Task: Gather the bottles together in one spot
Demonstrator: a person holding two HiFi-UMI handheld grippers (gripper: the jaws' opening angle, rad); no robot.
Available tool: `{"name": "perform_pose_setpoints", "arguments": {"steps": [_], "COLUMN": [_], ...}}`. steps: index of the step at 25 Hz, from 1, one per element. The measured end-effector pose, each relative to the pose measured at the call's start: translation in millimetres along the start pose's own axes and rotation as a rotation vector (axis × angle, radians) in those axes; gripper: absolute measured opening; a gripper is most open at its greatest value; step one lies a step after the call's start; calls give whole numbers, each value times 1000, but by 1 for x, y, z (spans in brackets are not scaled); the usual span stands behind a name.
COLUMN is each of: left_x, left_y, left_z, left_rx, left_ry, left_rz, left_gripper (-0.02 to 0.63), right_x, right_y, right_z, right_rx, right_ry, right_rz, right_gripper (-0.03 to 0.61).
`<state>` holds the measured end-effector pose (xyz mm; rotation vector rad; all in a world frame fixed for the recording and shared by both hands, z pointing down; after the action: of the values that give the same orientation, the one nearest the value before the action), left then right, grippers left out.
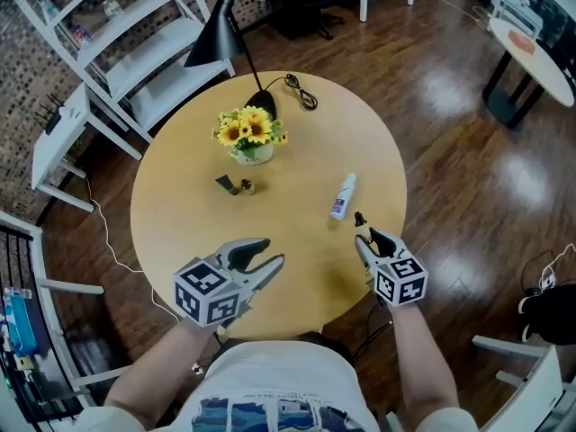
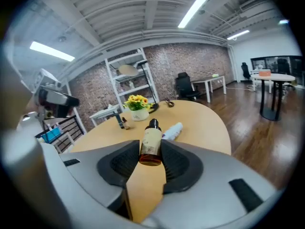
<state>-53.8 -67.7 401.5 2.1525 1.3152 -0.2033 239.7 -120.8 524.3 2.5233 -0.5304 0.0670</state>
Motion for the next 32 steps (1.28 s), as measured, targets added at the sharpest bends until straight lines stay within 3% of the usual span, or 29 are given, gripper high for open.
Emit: {"name": "perform_pose_setpoints", "arguments": {"steps": [4, 9, 14, 23, 29, 32], "left_x": [0, -10, -7, -6, -4, -8], "left_y": [22, 32, 28, 25, 30, 35], "left_z": [24, 47, 60, 60, 61, 64], "left_rx": [-1, -38, -88, -203, -285, -326], "left_ry": [6, -11, -26, -25, 65, 135], "left_rz": [-160, -280, -401, -486, -465, -417], "left_gripper": [146, 146, 146, 84, 77, 75], "right_x": [-43, -84, -102, -117, -125, -117], "right_y": [-31, -51, -55, -50, -46, -38], "right_z": [27, 52, 60, 58, 51, 44], "right_rx": [145, 281, 319, 337, 278, 244], "right_ry": [-67, -94, -105, -176, -215, -216], "right_rz": [211, 446, 570, 629, 563, 493], "right_gripper": [161, 161, 161, 161, 165, 193]}}
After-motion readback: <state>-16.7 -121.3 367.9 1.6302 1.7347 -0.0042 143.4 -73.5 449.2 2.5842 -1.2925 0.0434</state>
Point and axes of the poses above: the fingertips, and each gripper's own axes: y forward along the fingers, x to its right, z out of its top, the point moved 9 cm from there along -y, backward along the fingers, and after that the axes turned 15 degrees about -z, right-handed, at the moved point
